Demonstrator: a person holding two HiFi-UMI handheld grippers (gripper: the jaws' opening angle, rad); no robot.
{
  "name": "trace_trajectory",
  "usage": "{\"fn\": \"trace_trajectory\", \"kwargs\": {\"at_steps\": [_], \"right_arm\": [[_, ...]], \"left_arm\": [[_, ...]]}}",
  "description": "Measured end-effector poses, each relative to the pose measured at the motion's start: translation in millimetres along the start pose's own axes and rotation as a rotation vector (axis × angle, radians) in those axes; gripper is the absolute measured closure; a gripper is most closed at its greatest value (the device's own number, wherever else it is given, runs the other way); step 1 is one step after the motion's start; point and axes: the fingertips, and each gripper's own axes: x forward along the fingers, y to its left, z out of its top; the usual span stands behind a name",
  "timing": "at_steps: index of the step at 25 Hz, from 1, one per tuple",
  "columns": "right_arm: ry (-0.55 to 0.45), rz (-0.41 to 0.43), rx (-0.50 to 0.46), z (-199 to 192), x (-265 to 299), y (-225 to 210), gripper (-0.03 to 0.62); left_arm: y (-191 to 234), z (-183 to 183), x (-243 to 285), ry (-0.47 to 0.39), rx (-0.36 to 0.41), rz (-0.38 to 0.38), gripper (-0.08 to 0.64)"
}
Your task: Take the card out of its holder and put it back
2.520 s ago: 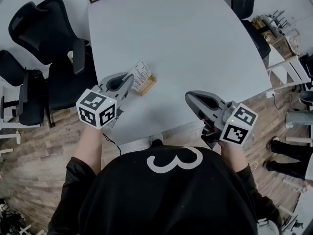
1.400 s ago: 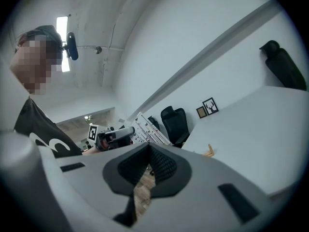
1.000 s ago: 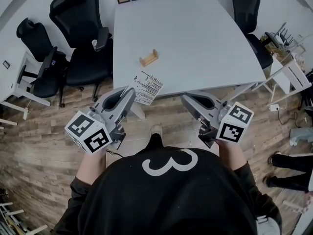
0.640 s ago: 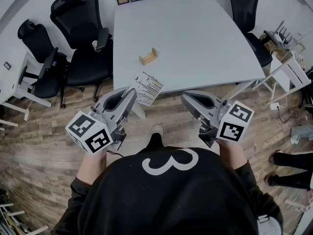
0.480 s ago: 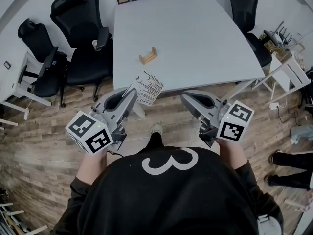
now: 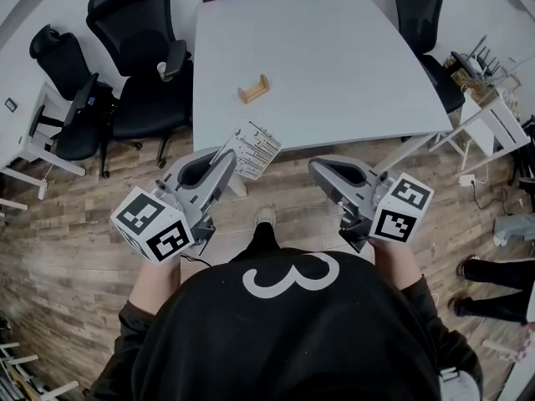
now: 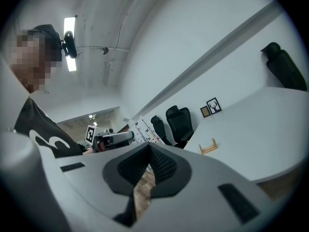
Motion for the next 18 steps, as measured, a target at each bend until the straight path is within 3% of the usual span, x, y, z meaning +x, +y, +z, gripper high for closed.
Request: {"fn": "trace_trajectory", "kwargs": {"at_steps": [9,18], "right_arm": [[-0.016,-0.010,0.013,-11,-7,-4,0.584],[-0.039,-0.055,0.031,8,9,-41,0.584]], "left_arm": [[-5,-4,7,0.019,0.052,-0.024,0.535],[30,18,36,0.039,0.072,-0.036,0.535]]}}
